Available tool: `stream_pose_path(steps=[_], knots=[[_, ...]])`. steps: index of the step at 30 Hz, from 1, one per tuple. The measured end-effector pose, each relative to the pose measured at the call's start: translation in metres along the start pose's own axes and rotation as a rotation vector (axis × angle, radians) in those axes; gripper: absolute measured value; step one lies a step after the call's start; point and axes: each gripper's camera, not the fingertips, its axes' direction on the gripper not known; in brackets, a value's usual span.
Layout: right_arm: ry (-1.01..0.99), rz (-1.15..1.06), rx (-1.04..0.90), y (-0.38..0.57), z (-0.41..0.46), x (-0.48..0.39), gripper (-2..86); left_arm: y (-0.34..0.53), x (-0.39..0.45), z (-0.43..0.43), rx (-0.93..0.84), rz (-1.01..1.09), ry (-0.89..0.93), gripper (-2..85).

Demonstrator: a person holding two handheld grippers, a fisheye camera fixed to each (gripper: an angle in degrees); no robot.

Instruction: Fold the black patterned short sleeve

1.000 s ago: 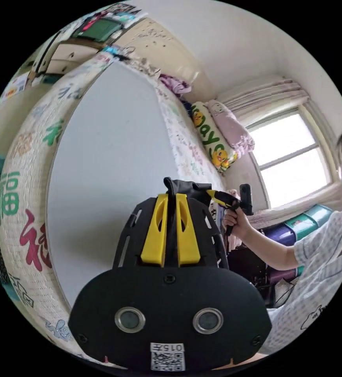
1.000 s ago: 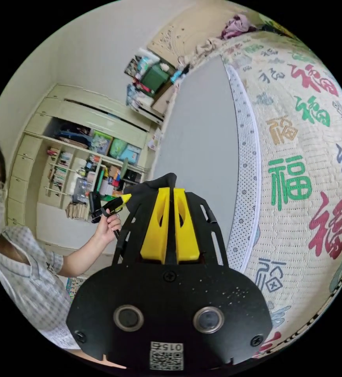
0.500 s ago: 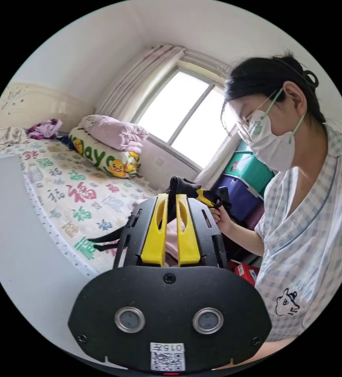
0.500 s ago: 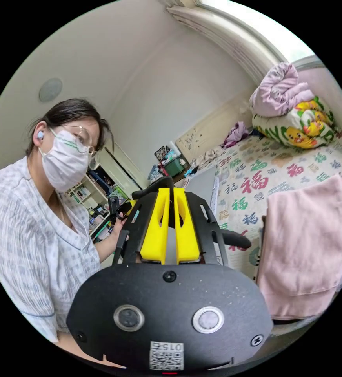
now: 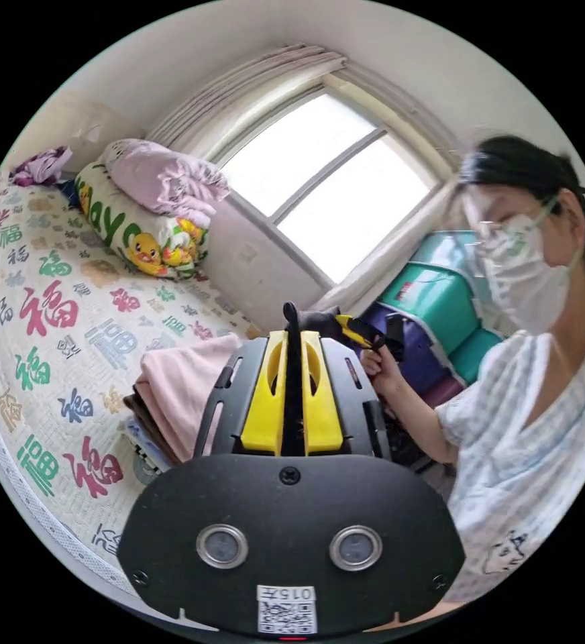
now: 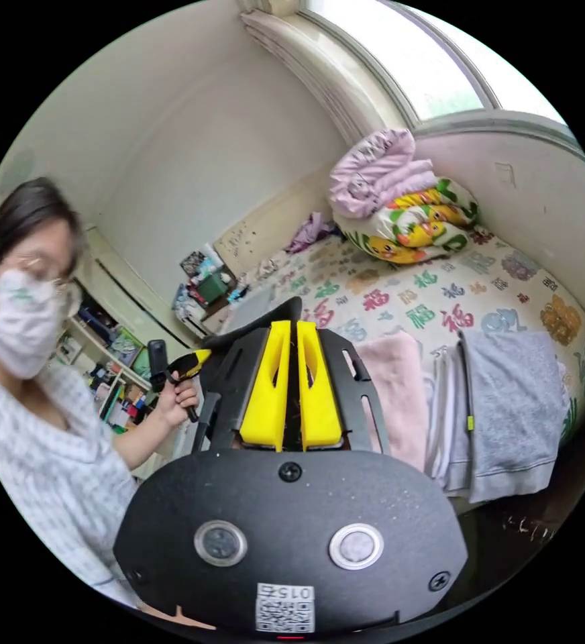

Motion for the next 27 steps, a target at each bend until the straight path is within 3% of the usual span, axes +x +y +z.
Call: stream_pose_path(steps=[3, 5, 7, 10, 14, 18, 27], knots=[[0.159, 0.143, -0.126, -0.022, 0.103, 0.111, 3.1, -0.004, -0.063, 0.097, -0.155, -0.122, -0.283, 1.3], [0.31, 0.322, -0.313, -0.036, 0.166, 0.186, 4.6, -0.009, -0.091, 0.135, -0.266, -0.227, -0.404, 1.1], [0.274, 0.321, -0.292, -0.054, 0.171, 0.204, 5.0, -0.017, -0.091, 0.147, -0.223, -0.256, -0.383, 0.9], [0.346, 0.22, -0.435, -0.105, 0.189, 0.217, 3.4, -0.027, -0.052, 0.166, -0.172, -0.107, -0.408, 0.7], [0.26, 0.13, -0.674, -0.179, 0.207, 0.224, 1.0, -0.023, -0.007, 0.225, -0.219, 0.017, -0.357, 0.6], [0.36, 0.096, -0.572, -0.221, 0.189, 0.211, 0.2, -0.01, 0.015, 0.299, -0.293, 0.036, -0.28, 0.6], [0.223, 0.116, -0.411, -0.204, 0.163, 0.24, 2.8, 0.001, 0.037, 0.395, -0.393, 0.069, -0.192, 1.4]])
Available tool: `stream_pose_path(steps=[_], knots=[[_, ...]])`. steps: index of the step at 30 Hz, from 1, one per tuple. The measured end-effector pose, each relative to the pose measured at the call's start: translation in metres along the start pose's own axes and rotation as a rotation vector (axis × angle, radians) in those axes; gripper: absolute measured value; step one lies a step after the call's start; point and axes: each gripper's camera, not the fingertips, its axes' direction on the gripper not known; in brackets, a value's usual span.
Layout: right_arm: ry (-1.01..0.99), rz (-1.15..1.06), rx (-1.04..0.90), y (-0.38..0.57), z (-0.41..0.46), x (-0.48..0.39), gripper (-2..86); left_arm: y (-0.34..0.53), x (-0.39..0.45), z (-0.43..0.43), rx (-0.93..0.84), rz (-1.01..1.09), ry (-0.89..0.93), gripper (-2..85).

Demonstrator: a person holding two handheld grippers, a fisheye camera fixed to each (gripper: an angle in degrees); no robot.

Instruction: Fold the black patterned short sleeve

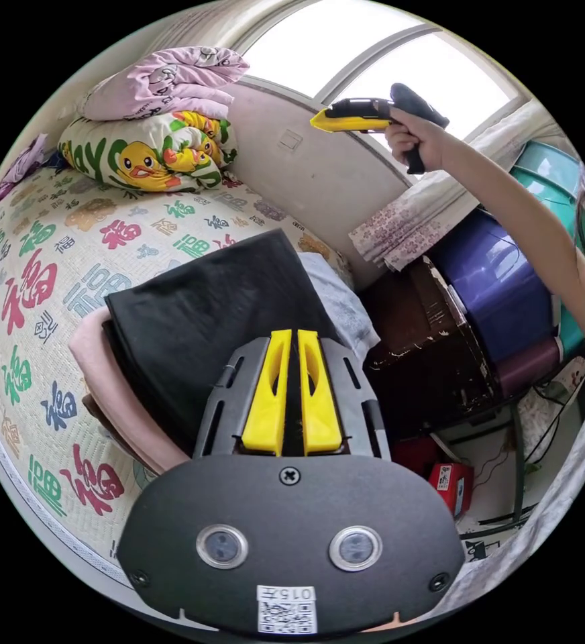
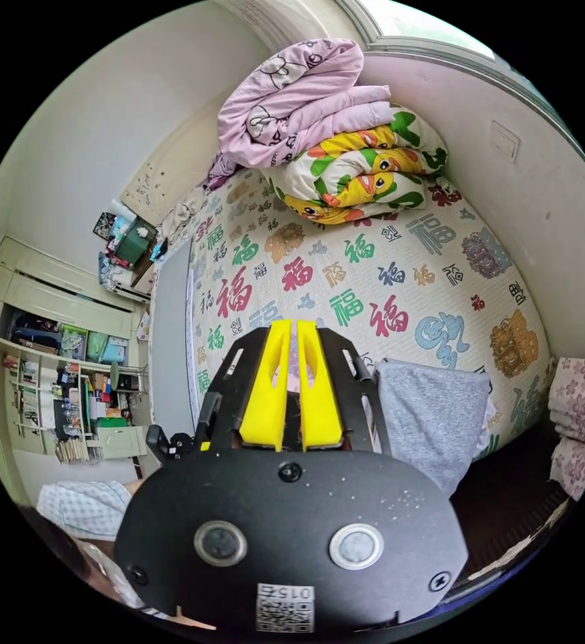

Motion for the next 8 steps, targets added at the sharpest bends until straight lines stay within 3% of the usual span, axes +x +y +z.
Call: stream_pose_path(steps=[4, 8], knots=[[0.096, -0.049, 0.005, 0.1, 0.038, 0.039, 7.2, -0.011, 0.015, 0.026, -0.031, 0.043, 0.048, 3.3], [0.235, 0.071, -0.171, 0.221, 0.109, 0.092, 10.9, -0.027, 0.048, 0.083, -0.087, 0.017, 0.043, 10.5]])
